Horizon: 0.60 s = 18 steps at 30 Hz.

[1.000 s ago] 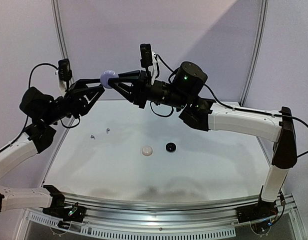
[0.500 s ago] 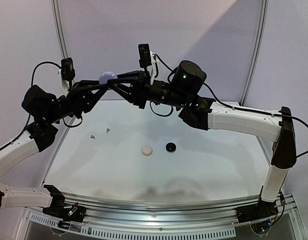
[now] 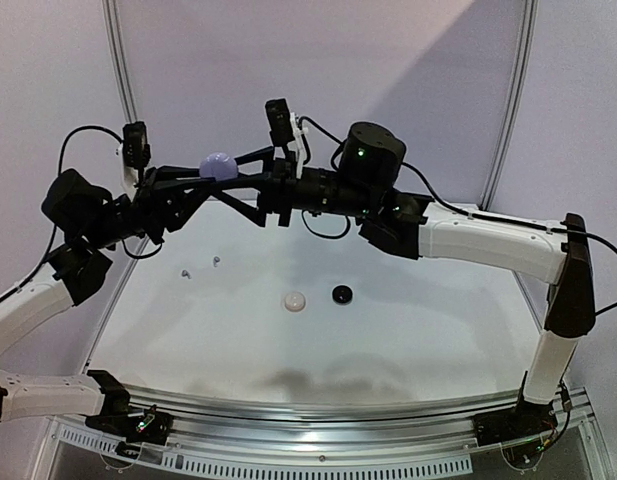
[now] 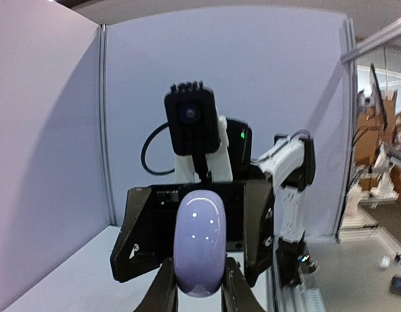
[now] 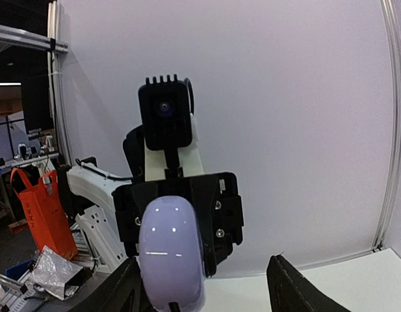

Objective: Insert the wireless bluetooth earbuds into the charging case
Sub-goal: Pass from the right arm to the left, then pass from the left arm to the right

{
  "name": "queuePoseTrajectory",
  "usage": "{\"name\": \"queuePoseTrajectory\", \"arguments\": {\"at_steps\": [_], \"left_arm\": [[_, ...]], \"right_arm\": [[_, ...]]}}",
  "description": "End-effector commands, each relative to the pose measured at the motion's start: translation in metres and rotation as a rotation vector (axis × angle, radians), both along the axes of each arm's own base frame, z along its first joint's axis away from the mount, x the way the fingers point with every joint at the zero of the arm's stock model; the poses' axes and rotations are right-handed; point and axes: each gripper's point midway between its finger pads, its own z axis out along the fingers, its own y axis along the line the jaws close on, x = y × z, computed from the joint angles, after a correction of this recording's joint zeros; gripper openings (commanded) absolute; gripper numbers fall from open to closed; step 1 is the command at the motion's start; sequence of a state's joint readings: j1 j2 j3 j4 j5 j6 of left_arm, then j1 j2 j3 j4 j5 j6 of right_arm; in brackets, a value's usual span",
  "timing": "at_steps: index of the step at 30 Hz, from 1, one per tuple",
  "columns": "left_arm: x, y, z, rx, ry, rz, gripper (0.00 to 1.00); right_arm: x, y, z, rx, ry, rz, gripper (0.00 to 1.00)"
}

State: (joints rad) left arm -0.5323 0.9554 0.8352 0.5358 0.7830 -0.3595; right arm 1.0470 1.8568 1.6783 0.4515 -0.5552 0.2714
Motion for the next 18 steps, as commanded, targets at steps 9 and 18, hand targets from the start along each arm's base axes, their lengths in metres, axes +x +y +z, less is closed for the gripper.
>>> {"name": "queuePoseTrajectory", "arguments": {"at_steps": [9, 18], "left_arm": [[0.001, 0.010, -0.118, 0.715, -0.463, 0.093, 0.00], [0.006, 0.010, -0.115, 0.769, -0.528, 0.126, 0.00]], "right_arm": [[0.001, -0.044, -0.060, -0.553, -0.168, -0.136, 0.62], [0.003, -0.015, -0.095, -0.693, -0.283, -0.136, 0.63]]}}
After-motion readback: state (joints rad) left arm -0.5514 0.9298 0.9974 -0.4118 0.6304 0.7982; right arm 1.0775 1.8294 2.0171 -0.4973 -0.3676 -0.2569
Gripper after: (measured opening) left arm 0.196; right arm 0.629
